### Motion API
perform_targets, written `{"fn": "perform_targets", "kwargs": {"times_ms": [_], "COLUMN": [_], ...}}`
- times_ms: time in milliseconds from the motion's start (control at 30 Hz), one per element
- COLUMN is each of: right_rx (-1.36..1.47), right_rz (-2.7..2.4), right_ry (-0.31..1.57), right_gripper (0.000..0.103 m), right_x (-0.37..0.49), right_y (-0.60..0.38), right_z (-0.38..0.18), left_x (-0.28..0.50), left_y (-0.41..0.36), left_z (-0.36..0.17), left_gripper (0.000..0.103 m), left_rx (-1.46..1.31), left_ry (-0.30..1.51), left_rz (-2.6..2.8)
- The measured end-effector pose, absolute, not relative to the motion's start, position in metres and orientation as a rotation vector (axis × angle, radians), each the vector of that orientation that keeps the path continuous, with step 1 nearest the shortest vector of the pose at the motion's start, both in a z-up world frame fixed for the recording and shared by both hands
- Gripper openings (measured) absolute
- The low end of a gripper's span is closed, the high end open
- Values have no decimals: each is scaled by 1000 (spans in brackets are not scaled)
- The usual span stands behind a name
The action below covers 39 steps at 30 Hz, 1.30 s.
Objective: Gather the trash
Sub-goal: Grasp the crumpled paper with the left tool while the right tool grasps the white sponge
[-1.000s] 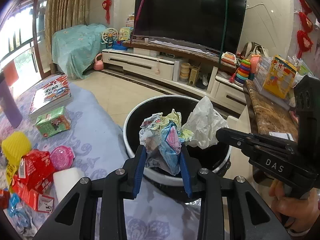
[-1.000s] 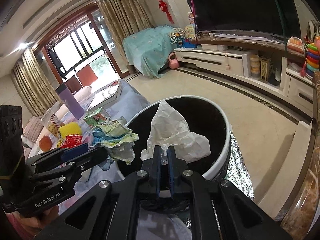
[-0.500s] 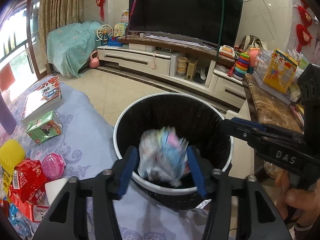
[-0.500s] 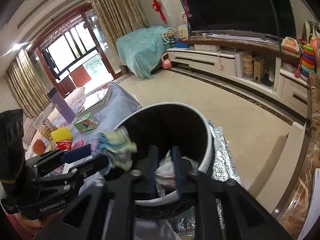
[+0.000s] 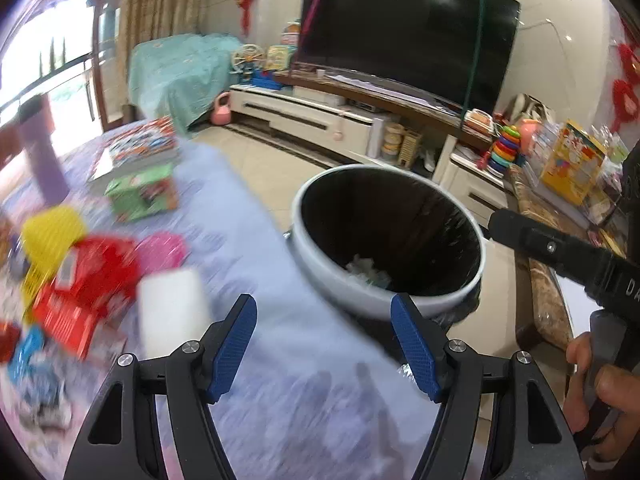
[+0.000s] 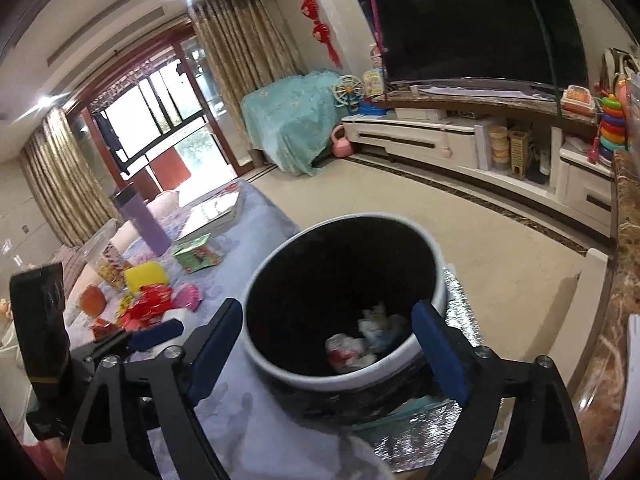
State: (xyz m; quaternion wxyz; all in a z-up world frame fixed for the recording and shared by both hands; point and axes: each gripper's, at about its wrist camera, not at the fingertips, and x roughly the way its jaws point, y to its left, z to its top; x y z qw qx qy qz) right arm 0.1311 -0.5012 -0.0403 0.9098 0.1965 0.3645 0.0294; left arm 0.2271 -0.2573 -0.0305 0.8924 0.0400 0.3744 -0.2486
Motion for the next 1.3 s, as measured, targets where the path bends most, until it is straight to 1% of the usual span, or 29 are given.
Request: {"fn": "perform_targets", "kwargs": {"times_ms": [433,700,1133,1300], "right_rx": [375,360,323,295], "right_rz": [194,264,305,305], "right_ry": [832,871,896,896], "right_gripper": [92,92,92,91], "right_x": [127,127,131,135], "right_y": [-412,-369,-324,-310], "right_z": [-58,-65,-74,-75], "left_x": [147,102,59,63], "left_y": [-158,-122,-92,-89], "left_z": [-37,-33,-20,-18], "left_gripper": [69,69,69,69], "left_rx": [-2,-43,-108,-121], "left_ry": [782,792,827,831], "left_rz": [-340,-261,-149,-130]}}
